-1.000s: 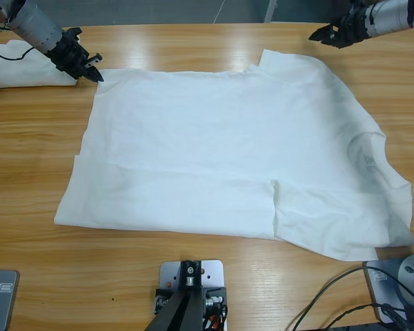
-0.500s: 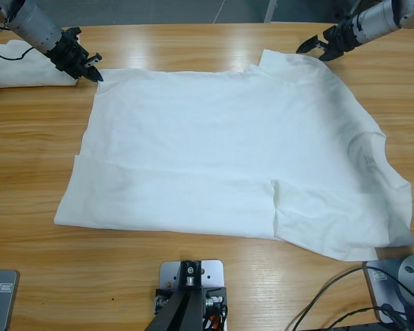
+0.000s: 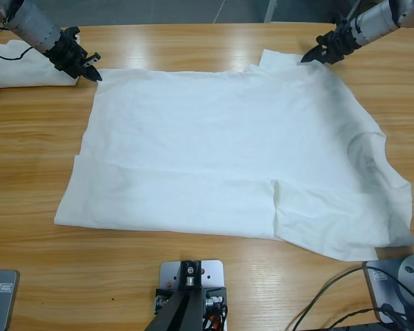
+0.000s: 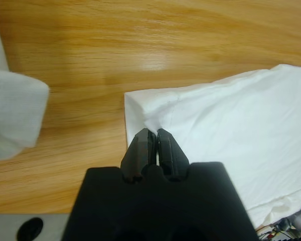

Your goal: Fold clothes

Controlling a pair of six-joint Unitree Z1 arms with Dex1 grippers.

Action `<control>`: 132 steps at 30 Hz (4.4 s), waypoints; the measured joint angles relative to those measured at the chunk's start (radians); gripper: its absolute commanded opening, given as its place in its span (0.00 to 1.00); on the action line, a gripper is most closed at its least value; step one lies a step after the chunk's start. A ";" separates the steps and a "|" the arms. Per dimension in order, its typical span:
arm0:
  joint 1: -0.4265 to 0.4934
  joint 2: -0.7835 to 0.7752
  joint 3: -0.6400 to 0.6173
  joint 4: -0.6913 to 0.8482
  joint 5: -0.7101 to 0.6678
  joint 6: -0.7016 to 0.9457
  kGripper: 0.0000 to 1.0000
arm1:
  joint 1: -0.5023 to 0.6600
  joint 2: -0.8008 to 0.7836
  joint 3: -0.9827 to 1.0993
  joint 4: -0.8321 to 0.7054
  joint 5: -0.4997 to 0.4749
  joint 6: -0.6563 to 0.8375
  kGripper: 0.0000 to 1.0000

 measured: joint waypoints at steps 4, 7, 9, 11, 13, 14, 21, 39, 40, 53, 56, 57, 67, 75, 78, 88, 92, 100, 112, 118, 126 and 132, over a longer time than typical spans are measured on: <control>0.000 0.000 0.000 0.000 0.000 0.000 0.00 | 0.000 0.012 -0.026 0.016 -0.020 -0.009 0.00; 0.000 0.000 0.003 0.000 0.000 0.000 0.00 | 0.000 0.018 -0.043 0.017 -0.023 -0.014 0.00; 0.000 0.000 0.005 0.000 0.000 0.000 0.00 | 0.000 0.020 -0.060 0.017 -0.024 -0.014 0.00; 0.000 0.000 0.005 0.000 0.000 0.000 0.00 | 0.000 0.020 -0.070 0.017 -0.033 -0.014 0.00; 0.000 0.000 0.005 0.000 0.000 0.000 0.00 | 0.000 0.020 -0.073 0.017 -0.054 -0.003 0.00; 0.001 0.000 0.005 0.000 0.000 0.000 0.00 | 0.000 0.020 -0.072 0.010 -0.062 0.012 0.00; 0.004 0.000 0.013 0.000 0.000 0.000 0.00 | 0.000 0.001 0.046 -0.198 -0.178 0.202 0.00; 0.004 0.000 0.019 -0.013 0.000 -0.007 0.00 | 0.239 -0.094 0.065 -0.278 -0.367 0.005 0.98; 0.004 0.000 0.019 -0.014 0.000 -0.007 0.00 | 0.245 -0.094 0.029 -0.249 -0.373 -0.001 0.99; -0.053 0.000 0.046 -0.029 0.000 -0.006 0.00 | 0.281 0.227 -0.873 0.653 -0.499 -0.082 1.00; -0.055 0.000 0.048 -0.041 0.000 -0.010 0.00 | 0.286 0.278 -0.914 0.714 -0.514 -0.082 1.00; -0.055 0.000 0.048 -0.043 0.000 -0.011 0.00 | 0.287 0.286 -0.921 0.723 -0.519 -0.082 1.00; -0.055 0.000 0.075 -0.061 0.000 -0.012 0.00 | 0.308 0.351 -0.953 0.730 -0.574 -0.091 1.00; -0.055 0.000 0.079 -0.069 0.000 -0.012 0.00 | 0.338 0.366 -0.972 0.733 -0.649 -0.090 1.00; -0.055 0.000 0.082 -0.073 0.000 -0.012 0.00 | 0.330 0.369 -0.979 0.733 -0.650 -0.060 1.00; -0.055 -0.008 0.104 -0.092 0.000 -0.012 0.00 | 0.245 0.379 -0.988 0.717 -0.650 0.167 1.00; -0.055 -0.012 0.114 -0.099 0.000 -0.012 0.00 | 0.210 0.385 -0.989 0.681 -0.650 0.269 1.00; -0.055 -0.020 0.134 -0.114 0.000 -0.012 0.00 | 0.184 0.394 -0.995 0.652 -0.671 0.350 0.98; -0.055 -0.021 0.136 -0.121 -0.001 -0.012 0.00 | 0.160 0.400 -1.001 0.653 -0.619 0.350 0.99; -0.055 -0.021 0.139 -0.128 -0.005 -0.012 0.00 | 0.137 0.393 -1.006 0.732 -0.619 0.292 1.00; -0.052 -0.021 0.143 -0.138 -0.012 -0.011 0.00 | 0.130 0.371 -0.991 0.868 -0.496 0.186 0.99; -0.052 -0.021 0.144 -0.141 -0.012 -0.011 0.00 | 0.119 0.370 -0.985 0.874 -0.470 0.214 0.76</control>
